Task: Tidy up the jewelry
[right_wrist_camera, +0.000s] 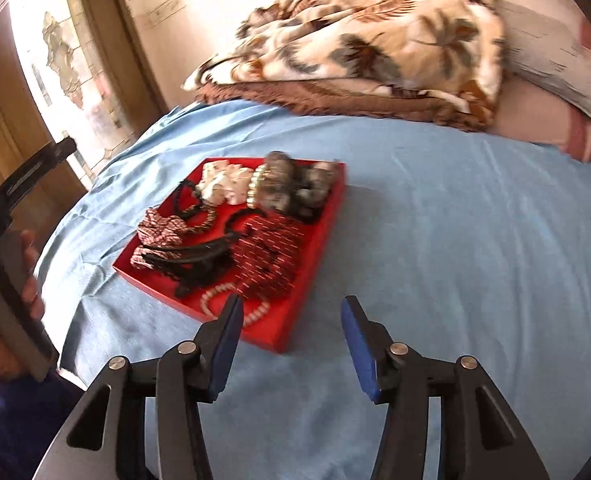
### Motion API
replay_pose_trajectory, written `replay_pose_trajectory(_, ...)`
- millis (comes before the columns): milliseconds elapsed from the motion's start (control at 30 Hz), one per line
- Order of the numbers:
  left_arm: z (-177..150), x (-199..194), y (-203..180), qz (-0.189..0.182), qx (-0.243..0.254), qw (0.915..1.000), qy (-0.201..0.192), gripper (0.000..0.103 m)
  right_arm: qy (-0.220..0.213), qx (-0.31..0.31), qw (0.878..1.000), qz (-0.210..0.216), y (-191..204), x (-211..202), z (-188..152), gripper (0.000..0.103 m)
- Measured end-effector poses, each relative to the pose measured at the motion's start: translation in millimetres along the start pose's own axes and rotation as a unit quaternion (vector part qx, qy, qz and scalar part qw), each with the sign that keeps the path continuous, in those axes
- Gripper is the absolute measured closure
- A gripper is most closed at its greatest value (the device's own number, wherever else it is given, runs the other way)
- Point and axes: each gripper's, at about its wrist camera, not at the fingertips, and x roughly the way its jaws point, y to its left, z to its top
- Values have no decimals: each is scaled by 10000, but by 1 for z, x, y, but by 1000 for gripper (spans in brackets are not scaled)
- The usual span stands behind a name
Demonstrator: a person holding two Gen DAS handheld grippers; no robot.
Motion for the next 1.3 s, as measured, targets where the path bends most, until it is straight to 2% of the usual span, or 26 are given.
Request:
replay_pose_trajectory(33,-4,-9,-4,-136,46,9999,63,0,-70,1,9999,-103,-4,-6,-4,45)
replay_pose_trajectory(167,-18,-38,-24,-217,285,9988,334,0,-257,59,9993,-261,-15,-25,-14,38)
replay_pose_trajectory(333,-40,-73,-54,-155,573,9966,570,0,-447,129,9984,-328,-24,-44,-25,35)
replay_pose_trajectory(567,-55,-106,-82,-467,681,9928,865,0,-805,-34,9949,-605,-28,-70,-43,27)
replay_pose_trajectory(833,-69,-116,-95,-754,635,9861,1339,0,-945,68,9929,-714,-41,-86,-50,25)
replay_pose_trajectory(1133,-76,-120,-95,-737,641,9845,1457,0,-876,112,9934,-730,-43,-86,-55,25)
replay_pose_trajectory(1300,-76,-120,-94,-745,619,9844,1466,0,-901,11,9930,-761,-35,-86,-56,21)
